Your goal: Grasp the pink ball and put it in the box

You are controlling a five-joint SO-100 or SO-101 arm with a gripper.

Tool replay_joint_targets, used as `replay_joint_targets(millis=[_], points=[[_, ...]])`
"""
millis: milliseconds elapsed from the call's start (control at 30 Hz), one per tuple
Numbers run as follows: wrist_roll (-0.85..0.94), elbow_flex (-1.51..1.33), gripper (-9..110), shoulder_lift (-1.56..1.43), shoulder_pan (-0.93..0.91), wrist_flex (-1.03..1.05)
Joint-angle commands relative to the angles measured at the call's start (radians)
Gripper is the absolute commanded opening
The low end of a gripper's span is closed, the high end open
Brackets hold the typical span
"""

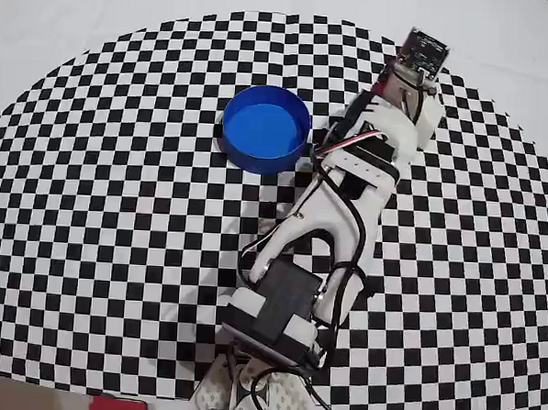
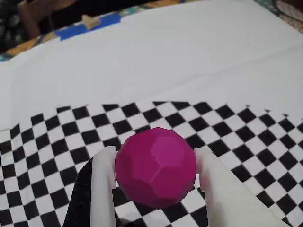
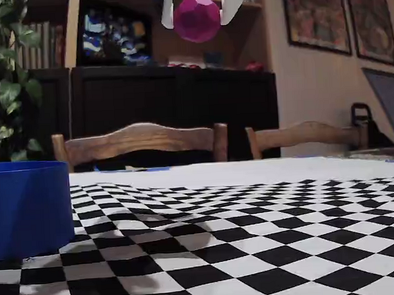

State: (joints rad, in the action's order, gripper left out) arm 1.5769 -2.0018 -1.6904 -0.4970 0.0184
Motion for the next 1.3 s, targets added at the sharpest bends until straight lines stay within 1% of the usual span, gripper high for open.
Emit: replay_joint_targets(millis=[0, 1267], points=[[-0.003, 0.002, 0, -0.057, 0.035, -0.012], [-0.005, -0.135, 0, -0.137, 0.288, -0.014]])
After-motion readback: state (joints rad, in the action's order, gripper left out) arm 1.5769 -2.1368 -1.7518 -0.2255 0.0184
